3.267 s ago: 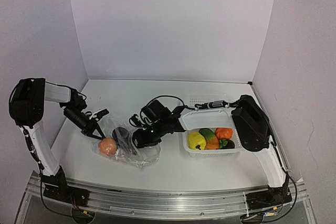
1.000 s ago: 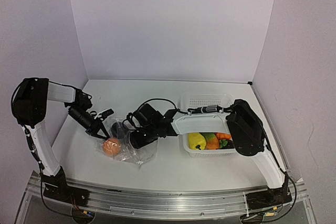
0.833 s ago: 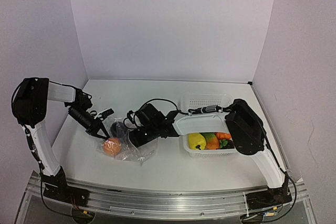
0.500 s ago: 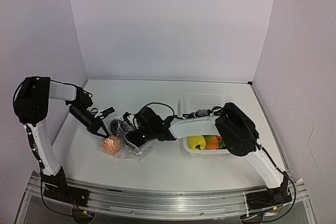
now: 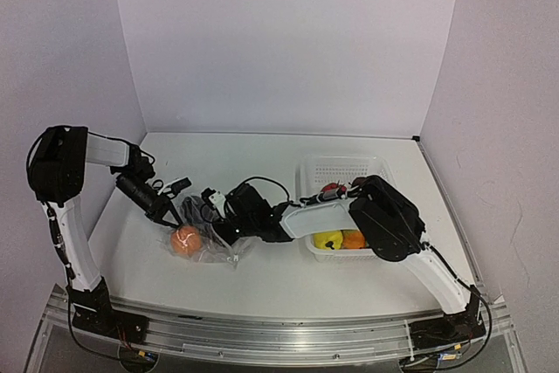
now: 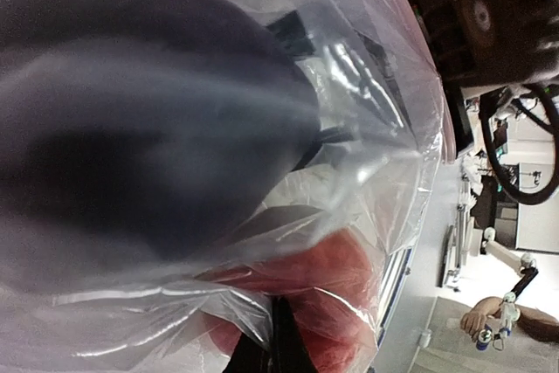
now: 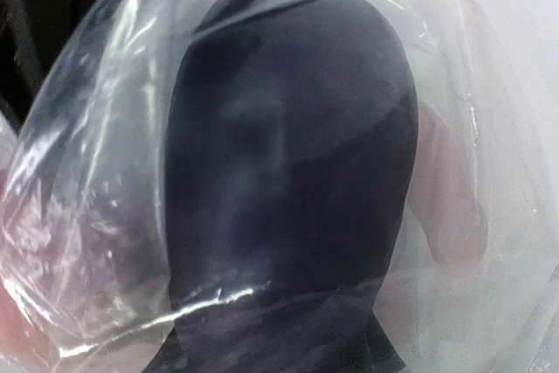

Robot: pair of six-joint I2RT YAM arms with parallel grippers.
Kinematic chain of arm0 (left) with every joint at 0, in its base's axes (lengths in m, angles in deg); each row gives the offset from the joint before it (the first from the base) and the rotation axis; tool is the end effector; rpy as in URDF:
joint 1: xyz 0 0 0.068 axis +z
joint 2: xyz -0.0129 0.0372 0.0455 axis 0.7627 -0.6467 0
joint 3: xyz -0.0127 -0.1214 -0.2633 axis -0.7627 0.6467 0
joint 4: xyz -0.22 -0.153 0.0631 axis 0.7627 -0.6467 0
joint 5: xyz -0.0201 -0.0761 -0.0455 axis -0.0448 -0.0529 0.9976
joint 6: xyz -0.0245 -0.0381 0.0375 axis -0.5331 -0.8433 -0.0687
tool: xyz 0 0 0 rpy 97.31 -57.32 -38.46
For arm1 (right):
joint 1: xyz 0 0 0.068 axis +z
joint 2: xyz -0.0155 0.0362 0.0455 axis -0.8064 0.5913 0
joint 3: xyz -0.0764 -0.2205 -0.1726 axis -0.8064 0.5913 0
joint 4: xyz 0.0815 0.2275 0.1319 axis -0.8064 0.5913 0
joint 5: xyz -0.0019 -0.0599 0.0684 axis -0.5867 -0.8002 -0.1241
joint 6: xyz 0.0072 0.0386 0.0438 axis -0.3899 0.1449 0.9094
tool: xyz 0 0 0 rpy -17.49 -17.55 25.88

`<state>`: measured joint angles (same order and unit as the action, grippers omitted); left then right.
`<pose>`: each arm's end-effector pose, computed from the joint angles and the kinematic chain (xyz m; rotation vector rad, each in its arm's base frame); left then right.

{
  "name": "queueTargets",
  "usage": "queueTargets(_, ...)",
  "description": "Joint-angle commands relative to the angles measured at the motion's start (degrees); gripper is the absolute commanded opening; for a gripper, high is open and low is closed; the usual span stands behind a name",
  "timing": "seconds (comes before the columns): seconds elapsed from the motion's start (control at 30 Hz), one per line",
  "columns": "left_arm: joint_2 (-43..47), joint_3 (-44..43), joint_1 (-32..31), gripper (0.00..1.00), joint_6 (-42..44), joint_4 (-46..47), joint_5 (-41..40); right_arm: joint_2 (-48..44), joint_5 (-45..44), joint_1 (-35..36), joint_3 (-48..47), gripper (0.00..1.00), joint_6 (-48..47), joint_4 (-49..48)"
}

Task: Open the zip-top bag and remove the fake food

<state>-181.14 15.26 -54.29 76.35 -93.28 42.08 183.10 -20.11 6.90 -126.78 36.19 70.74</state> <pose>0.3255 -0.0589 0.1435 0.9655 2.6138 -1.3520 0.2876 0.5166 0.0960 -1.0202 1.9363 0.7602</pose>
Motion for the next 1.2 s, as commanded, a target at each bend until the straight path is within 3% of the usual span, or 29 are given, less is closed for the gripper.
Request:
queueTargets(0.0, -0.8, -3.9, 5.6, 0.0, -7.1, 2.7, 4.7, -10.3, -1.6, 0.2, 8.0, 0.14, -1.9, -0.1)
queueTargets(0.17, 1.3, -3.9, 8.4, 0.0, -9.8, 5.8, 2.4, -21.1, -3.1, 0.0, 17.4, 0.08, -1.2, 3.0)
queueTargets(0.43, 3.0, -1.3, 10.2, 0.0, -12.9, 8.7, 1.1, -34.1, -0.4, -1.3, 21.8, 0.08, -1.8, 24.3)
queueTargets(0.63, 4.5, -4.5, 10.7, 0.0, -15.4, 6.2, 3.5, -40.8, -1.6, -4.5, 20.9, 0.08, -0.3, 40.0)
queueTargets(1.03, 8.4, -13.4, 7.7, 0.0, -24.1, -6.2, 12.2, -52.1, -27.0, -13.9, 23.6, 0.03, 14.1, 62.2)
queueTargets(1.17, 7.8, -10.9, 6.3, 0.0, -25.5, -2.7, 9.1, -52.2, -29.5, -16.6, 25.3, 0.08, 17.4, 66.0)
